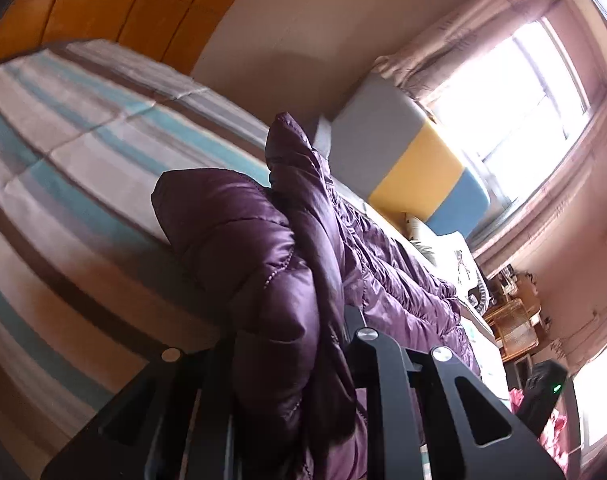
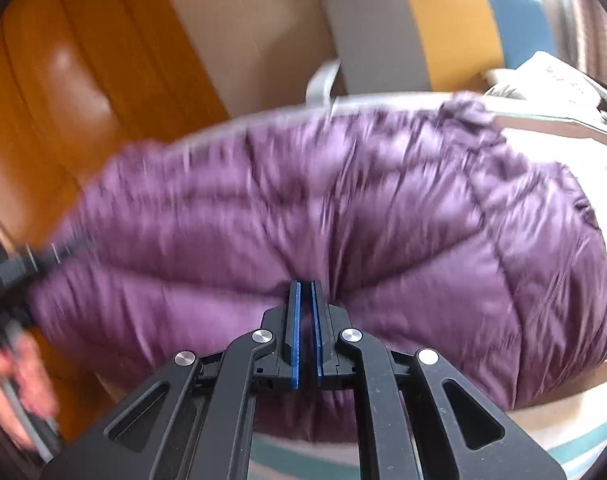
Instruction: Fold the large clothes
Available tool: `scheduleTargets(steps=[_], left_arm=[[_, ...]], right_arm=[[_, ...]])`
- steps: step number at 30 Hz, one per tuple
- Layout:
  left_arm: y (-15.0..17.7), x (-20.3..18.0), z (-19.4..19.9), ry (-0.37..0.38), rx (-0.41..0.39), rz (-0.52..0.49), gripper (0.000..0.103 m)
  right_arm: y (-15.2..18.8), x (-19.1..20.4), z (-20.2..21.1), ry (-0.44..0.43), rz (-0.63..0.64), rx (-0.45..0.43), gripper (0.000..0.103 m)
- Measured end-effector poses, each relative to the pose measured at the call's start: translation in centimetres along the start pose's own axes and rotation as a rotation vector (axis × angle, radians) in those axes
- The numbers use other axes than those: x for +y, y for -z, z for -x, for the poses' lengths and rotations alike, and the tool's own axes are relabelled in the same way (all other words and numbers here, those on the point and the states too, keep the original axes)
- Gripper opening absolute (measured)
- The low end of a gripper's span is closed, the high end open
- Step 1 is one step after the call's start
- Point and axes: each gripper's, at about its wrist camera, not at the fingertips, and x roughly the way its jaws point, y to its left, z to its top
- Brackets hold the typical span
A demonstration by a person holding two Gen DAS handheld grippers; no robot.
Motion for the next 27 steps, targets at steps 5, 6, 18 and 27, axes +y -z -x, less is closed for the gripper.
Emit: scheduleTargets(steps=[5,6,18,27], left_arm=[[0.2,-0.2,-0.1,-0.013,-0.019,0.009,0.015],[0.4,-0.2,0.0,-0.013,-0.02,0.01,0.015],[0.8,-1.7,0.7,-0.032,-0.071,0.001,0.016],[1.3,-5.9,2.1,-0.053,-0.13,-0.108,0.017]], right_arm=[[-3.3,0.2,-2.7,0.086,0.054,-0.033,0.007],[-3.5,-0.1,-4.2,0.104,0.056,0.009,0.007],[0.0,0.6,-1.1,0.046,0.014,-0.039,0.007],[3.9,1.2,-2.4,0.058,0.036,0.046,0.007]])
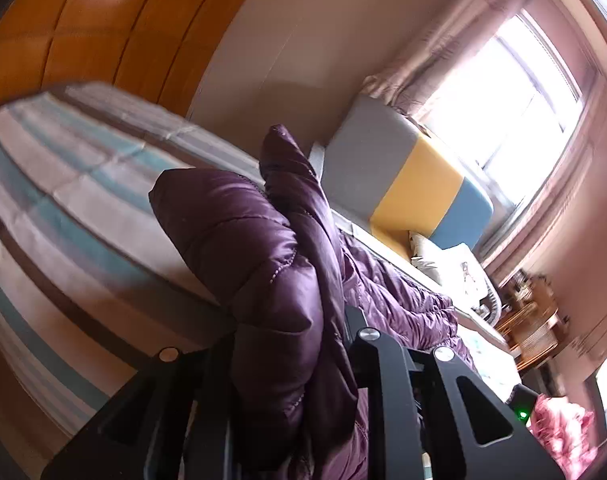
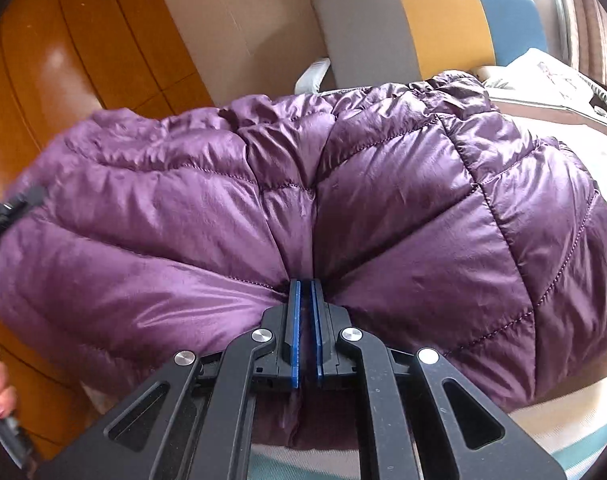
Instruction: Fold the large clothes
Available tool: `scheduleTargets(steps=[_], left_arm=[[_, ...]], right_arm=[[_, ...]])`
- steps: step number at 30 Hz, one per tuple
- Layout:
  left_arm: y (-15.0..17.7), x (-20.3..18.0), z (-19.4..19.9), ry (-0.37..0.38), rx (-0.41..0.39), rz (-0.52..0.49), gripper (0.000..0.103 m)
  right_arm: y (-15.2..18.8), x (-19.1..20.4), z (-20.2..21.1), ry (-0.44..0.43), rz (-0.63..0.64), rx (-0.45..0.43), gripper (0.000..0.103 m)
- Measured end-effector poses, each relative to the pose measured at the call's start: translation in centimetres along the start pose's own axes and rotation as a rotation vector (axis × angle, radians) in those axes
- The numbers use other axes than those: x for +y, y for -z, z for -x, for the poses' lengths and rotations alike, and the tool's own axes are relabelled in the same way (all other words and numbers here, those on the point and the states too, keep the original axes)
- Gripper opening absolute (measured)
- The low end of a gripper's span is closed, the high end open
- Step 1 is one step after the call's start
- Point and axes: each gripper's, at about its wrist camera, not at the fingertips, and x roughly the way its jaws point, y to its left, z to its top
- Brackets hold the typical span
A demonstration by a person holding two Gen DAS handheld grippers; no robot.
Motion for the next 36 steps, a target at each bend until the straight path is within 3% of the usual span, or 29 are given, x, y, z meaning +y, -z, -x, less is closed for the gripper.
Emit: scheduleTargets(steps=[3,4,6,9,13,17,20,30,36], left_arm=[[-0.3,-2.1,0.6,-0.018,-0.028,-0.043,0.02],[-0.4,-3.1,0.9,-0.022,-0.038,-0.063,0.021],[-0.5,-5.0,1.2,-0.031,-0.059,-0.097,0.023],[-0.4,-7.6,1.5,-0.028,-0.088,-0.155,0.024],[0.1,-11.6,1.5,-0.017,-0.105,-0.23,0.029],[0.7,-14.5,1.4,-0.014,-0.112,-0.281,0.036],[1.5,-16.8,0.8,0.008,-0.096,-0.32,0.04],[5.4,-22.9,-2.9,0.104,0.006,-0.432,0.043],[7.4,-25.2,-4.2,0.19,0.09,-0.454,0.034]], right_arm=[[-0.5,-0.5,1.3,-0.05,-0.041,-0.01,0.007],[-0.6,-1.3,2.6,-0.063,-0.073,-0.051,0.007],[-0.5,-2.5,5.1,0.016,-0.085,-0.135,0.007],[-0.8,-4.7,7.0,0.134,-0.104,-0.184,0.007],[-0.7,-8.6,7.9,0.207,-0.207,-0.186,0.007],[-0.3,-10.6,8.8,0.324,-0.225,-0.177,0.007],[-0.6,-11.5,8.8,0.4,-0.217,-0.174,0.007],[-0.1,-14.0,10.3,0.443,-0.282,-0.182,0.007],[0.3,-15.3,10.7,0.466,-0.31,-0.182,0.007]])
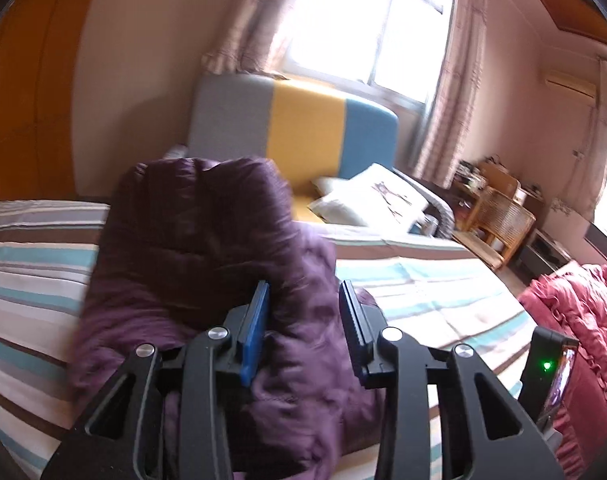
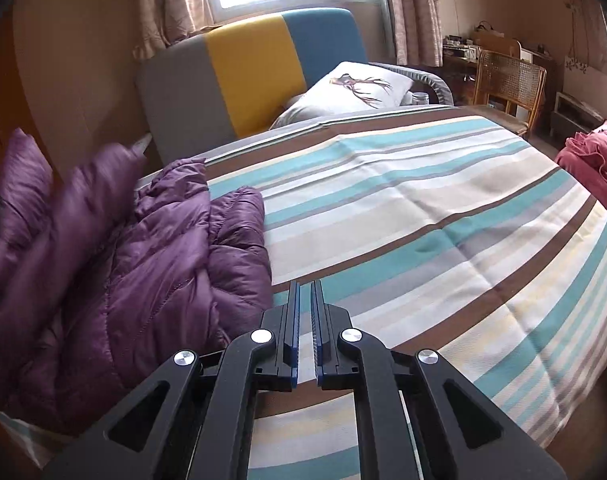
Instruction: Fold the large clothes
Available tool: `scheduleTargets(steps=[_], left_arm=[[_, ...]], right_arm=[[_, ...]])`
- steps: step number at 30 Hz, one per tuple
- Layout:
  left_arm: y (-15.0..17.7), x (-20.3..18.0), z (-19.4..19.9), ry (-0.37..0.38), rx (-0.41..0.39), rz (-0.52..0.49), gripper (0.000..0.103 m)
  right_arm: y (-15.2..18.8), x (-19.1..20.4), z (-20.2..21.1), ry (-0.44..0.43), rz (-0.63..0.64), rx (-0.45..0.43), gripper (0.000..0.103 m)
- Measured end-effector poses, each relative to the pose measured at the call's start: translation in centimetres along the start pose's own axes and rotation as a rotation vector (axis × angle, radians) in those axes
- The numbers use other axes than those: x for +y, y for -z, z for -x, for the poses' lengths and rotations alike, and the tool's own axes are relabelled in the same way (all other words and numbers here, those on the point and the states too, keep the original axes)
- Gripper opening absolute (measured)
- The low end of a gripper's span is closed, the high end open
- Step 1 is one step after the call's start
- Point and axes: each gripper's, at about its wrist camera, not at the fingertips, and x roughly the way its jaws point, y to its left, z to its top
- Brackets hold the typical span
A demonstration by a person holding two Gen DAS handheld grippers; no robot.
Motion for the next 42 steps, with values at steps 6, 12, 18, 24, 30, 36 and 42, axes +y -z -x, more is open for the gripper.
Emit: scheduleTargets(steps=[6,12,18,24,30,36,42], left_arm=[[1.9,-2.7,-3.2,0.088,0.095,-0.074,0.028],[4.2,-2.6,-5.5,0.183,0.205,-0.067,0.028],[2.9,-0.9,0.5,0.31,0.159,0.019,0.055],[-0.1,6.1,8.0,0.28,-0.021,0.153,0.085],[2.2,22.2,6.7,-0.121,-0.093,0.412,0.074],[4.8,22.8,1.7,0.049,0.025,0.446,0.047],[3.8,15.8,0.3,0.161,-0.011,0.261,0.06]], right_arm=[[0.0,-1.0,0.0,0.002,-0.018,0.004,0.007],[-0.1,-1.9,0.2,-0.015,-0.031,0.005,0.007],[-0.3,-1.3,0.5,-0.04,-0.027,-0.002,0.007],[-0.6,0.9,1.4,-0.113,0.005,-0.018,0.007],[-0.8,3.7,1.4,-0.195,0.049,-0.004,0.007],[-0.3,8.1,0.5,-0.346,0.128,0.036,0.007],[-0.5,9.2,-0.6,-0.474,0.11,0.096,0.007]])
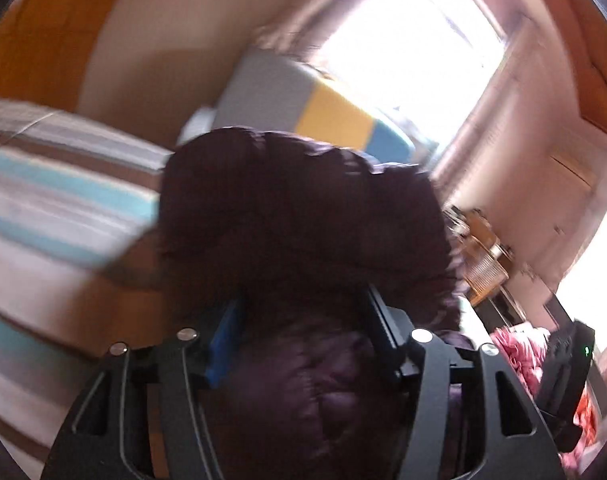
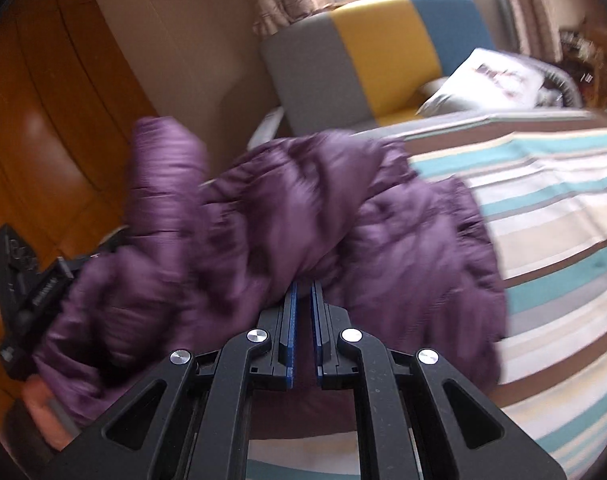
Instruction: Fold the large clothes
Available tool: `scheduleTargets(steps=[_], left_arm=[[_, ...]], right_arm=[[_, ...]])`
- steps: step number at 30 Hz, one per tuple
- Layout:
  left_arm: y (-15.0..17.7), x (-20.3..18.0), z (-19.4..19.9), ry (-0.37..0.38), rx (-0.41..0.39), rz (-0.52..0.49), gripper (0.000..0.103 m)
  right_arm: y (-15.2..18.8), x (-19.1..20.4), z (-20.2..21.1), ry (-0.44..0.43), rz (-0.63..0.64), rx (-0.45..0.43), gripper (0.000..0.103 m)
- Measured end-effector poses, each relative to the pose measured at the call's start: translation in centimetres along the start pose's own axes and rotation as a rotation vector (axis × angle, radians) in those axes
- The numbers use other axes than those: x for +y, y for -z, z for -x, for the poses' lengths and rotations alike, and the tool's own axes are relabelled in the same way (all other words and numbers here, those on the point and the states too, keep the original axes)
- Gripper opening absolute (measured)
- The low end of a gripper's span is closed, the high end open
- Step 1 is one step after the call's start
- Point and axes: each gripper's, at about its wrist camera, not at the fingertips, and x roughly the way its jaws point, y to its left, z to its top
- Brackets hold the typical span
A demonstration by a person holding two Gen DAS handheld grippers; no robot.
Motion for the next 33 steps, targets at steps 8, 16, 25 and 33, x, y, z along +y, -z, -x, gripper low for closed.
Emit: scheduleTargets(steps=[8,16,25,33], left_arm=[[-0.1,-5.2,-3.3,0.125,0.074,-0.083,0.064],[2.0,-15.7,-8.1,0.237,0.246,-0.298,0.064],[3.4,-18.7,-13.0,0.273,0.301,-0.36,0.064],[-1.5,-13.0,-4.5,0.144,0.062,-0.159,0.08]], right_arm=[[-1.9,-1.2,1.0,-0.094,-0.005,-0.04,0.007],[-2.5,-6.2,3.5,0.005,-0.028,-0.092,0.007],[-1.8,-9.6,5.8,0.242,-0.046,-0.098,0.007],[-3.6,-6.8,5.8,0.201,-0.001,-0.106,0.021]])
